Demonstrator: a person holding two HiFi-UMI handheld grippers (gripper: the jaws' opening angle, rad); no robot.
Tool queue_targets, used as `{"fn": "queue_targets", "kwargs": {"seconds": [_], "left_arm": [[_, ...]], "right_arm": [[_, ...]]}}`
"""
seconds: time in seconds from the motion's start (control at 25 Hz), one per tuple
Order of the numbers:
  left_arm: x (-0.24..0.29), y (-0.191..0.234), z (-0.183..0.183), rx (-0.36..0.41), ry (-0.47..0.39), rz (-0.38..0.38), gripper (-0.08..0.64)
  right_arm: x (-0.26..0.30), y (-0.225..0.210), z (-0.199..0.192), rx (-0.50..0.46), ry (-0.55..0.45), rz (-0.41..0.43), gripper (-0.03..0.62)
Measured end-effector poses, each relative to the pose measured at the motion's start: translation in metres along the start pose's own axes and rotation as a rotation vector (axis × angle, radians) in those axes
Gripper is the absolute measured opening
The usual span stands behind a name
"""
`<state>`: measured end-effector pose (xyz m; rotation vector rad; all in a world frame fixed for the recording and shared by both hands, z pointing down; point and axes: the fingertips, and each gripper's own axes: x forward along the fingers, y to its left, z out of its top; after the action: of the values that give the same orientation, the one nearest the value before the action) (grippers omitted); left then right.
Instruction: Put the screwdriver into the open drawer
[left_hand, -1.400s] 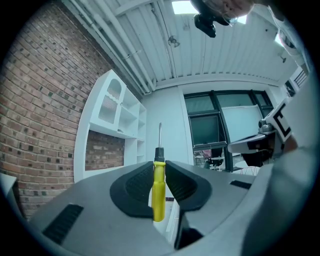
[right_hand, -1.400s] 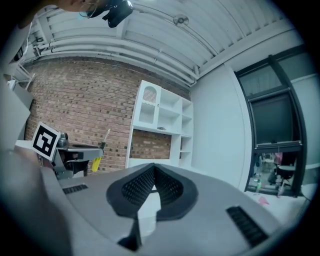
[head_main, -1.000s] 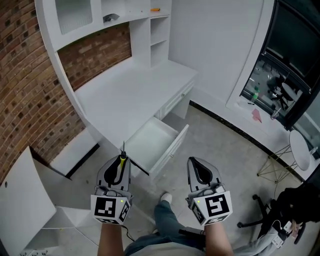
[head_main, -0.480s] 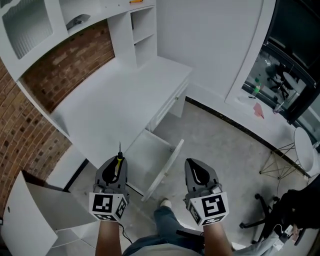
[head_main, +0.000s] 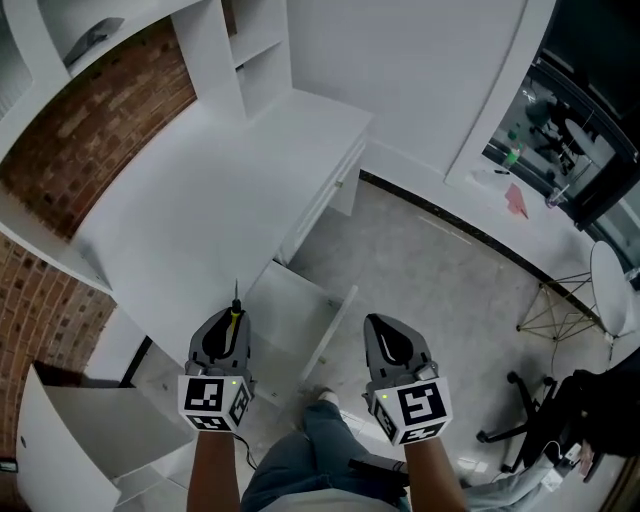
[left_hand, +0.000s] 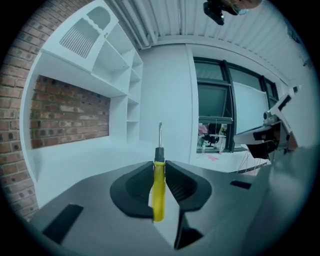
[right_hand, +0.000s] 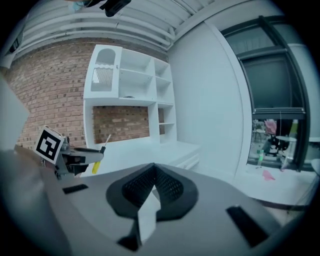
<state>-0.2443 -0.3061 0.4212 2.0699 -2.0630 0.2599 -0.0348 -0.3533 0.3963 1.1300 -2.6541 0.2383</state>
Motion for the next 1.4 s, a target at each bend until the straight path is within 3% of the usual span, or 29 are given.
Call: {"fn": "queue_targets", "kwargs": {"seconds": [0.28,0.52,0.68,1.08,1.4], "left_arm": [[0.031,-0.002,-0.049,0.017,0.125,-0.053,0.084],[0.052,-0.002,-0.107,-0.098,0.232,-0.125,0.084],[0.068,-0.006,-0.150,-0.094,0.341,-0.163,0.084],[0.097,0.002,-0.265,-0.084,0.664,-0.173,0.084],[0.110,0.007,-0.333,-0.046,0.872,-0.162,0.085]], "right_arm": [[0.028,-0.011,-0.056,0.024,0.128,-0.047,0.009],[0.045,-0.006,-0.133,0.125,0.283,-0.129,0.011],[0.051,0.000,-0.169,0.151,0.330,-0.162,0.009],[0.053,0.001,-0.282,0.265,0.543,-0.260,0.009],[0.042,0.001,-0.343,0.334,0.680,-0.343,0.009]]}}
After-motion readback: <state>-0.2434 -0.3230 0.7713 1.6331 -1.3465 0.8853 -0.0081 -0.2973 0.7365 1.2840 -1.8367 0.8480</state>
